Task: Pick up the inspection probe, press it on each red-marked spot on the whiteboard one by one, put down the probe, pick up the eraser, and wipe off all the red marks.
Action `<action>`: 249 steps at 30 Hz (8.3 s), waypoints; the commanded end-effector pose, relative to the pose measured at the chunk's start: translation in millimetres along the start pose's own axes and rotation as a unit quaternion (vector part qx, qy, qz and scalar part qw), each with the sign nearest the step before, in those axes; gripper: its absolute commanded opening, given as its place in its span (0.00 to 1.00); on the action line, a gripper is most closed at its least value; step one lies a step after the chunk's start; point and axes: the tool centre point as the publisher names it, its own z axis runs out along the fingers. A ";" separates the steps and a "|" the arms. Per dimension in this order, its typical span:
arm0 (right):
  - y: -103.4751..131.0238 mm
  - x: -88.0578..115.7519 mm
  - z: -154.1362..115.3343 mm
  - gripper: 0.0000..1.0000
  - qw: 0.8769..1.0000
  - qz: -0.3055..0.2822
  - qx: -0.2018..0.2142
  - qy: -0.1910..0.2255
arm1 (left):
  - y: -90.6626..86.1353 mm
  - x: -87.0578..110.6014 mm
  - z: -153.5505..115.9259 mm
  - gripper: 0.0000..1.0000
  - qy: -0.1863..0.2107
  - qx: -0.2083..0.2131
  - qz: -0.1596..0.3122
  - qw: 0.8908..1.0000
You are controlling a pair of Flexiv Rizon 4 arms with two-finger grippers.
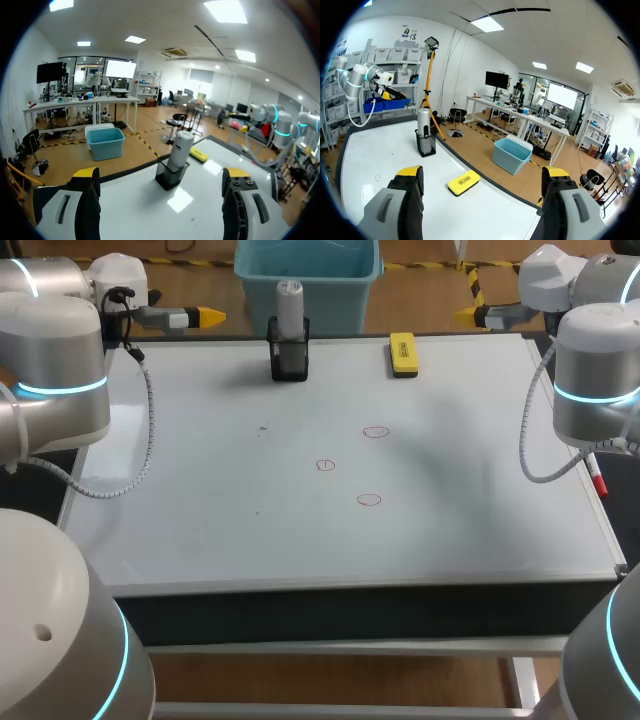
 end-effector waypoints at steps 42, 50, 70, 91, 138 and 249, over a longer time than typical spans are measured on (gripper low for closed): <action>0.2 -0.4 0.1 1.00 1.000 0.000 0.001 0.001 | 0.0 0.0 -0.1 1.00 0.000 0.000 0.000 1.000; 0.2 -0.4 0.1 1.00 1.000 0.000 0.001 0.001 | 0.0 0.0 -0.1 1.00 0.000 0.000 0.000 1.000; 0.2 -0.4 0.1 1.00 1.000 0.000 0.001 0.001 | 0.0 0.0 -0.1 1.00 0.000 0.000 0.000 1.000; 0.2 -0.4 0.1 1.00 1.000 0.000 0.001 0.001 | 0.0 0.0 -0.1 1.00 0.000 0.000 0.000 1.000; 0.2 -0.4 0.1 1.00 1.000 0.000 0.001 0.001 | 24.3 51.2 176.5 1.00 0.323 0.087 0.130 0.933; 0.2 -0.4 0.1 1.00 1.000 0.000 0.001 0.001 | -99.9 108.8 102.4 0.00 0.329 0.174 0.152 0.916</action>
